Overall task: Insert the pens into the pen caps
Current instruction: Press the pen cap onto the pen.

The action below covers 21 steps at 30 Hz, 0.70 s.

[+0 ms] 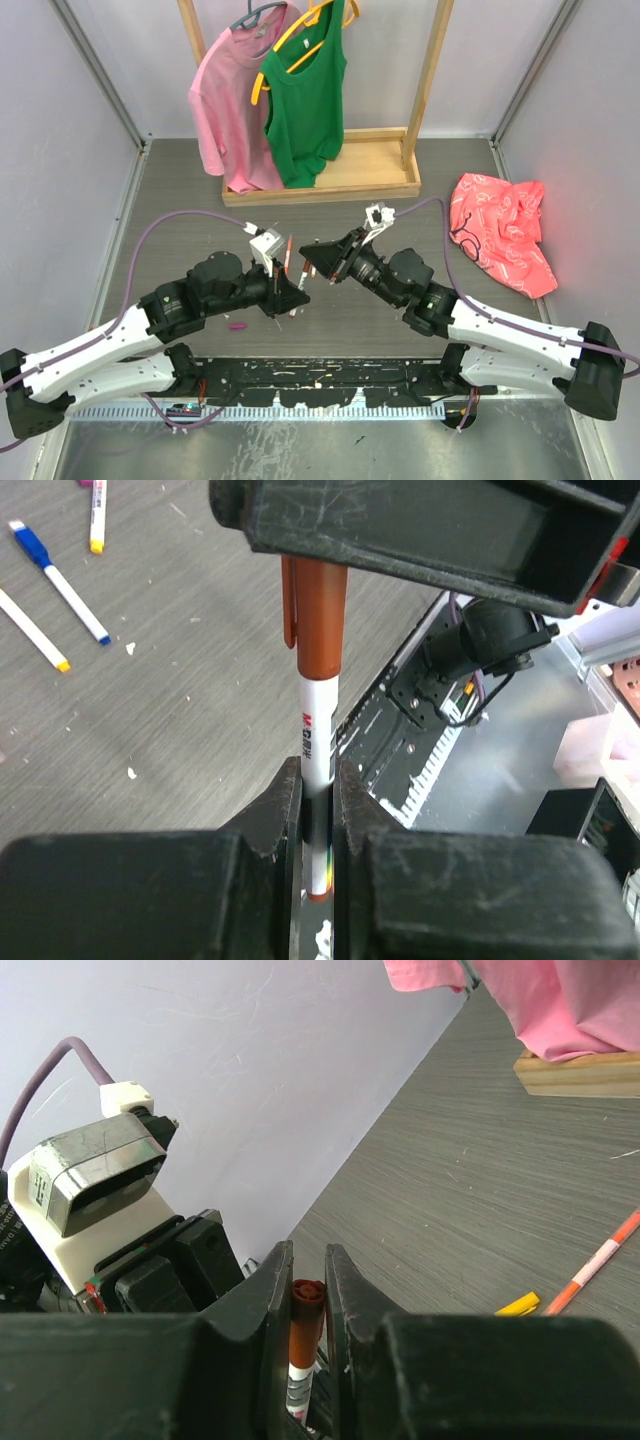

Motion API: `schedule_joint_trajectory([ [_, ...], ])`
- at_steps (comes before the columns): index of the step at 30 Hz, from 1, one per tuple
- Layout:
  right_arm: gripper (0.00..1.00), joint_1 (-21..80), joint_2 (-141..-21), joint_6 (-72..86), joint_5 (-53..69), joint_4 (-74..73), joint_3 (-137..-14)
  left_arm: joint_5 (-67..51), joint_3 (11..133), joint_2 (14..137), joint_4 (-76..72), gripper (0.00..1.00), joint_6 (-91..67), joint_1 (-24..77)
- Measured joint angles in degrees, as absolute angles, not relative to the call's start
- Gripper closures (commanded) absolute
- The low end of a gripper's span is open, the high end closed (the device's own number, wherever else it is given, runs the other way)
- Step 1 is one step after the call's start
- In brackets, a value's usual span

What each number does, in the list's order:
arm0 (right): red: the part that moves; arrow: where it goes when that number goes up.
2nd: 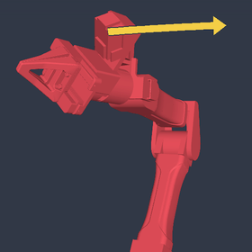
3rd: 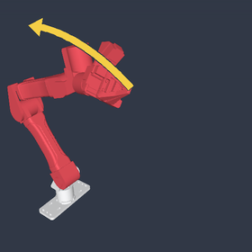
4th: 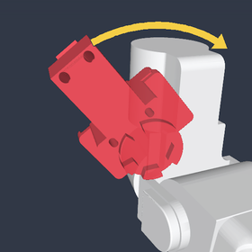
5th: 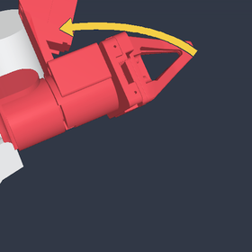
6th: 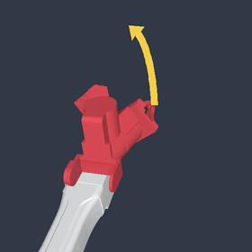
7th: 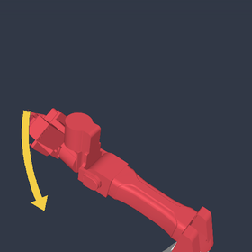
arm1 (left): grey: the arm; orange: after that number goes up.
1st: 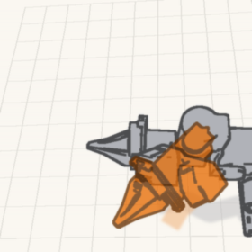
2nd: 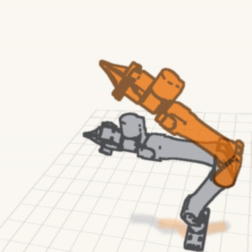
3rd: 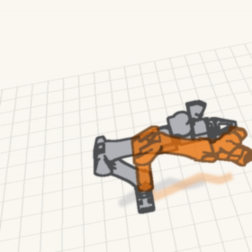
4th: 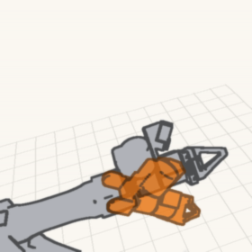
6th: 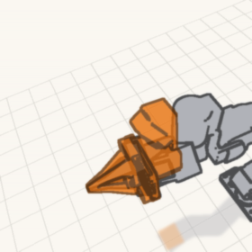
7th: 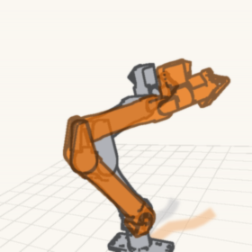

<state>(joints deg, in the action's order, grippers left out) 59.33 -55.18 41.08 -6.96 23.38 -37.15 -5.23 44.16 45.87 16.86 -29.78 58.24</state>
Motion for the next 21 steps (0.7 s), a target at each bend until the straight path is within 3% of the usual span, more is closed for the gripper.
schedule_joint_trajectory([
  [21,1.0,78.32,-60.95,46.59,-33.23,35.14,-30.41,-8.95,49.5,47.86,34.41,1.0,-28.4,60.36],
])
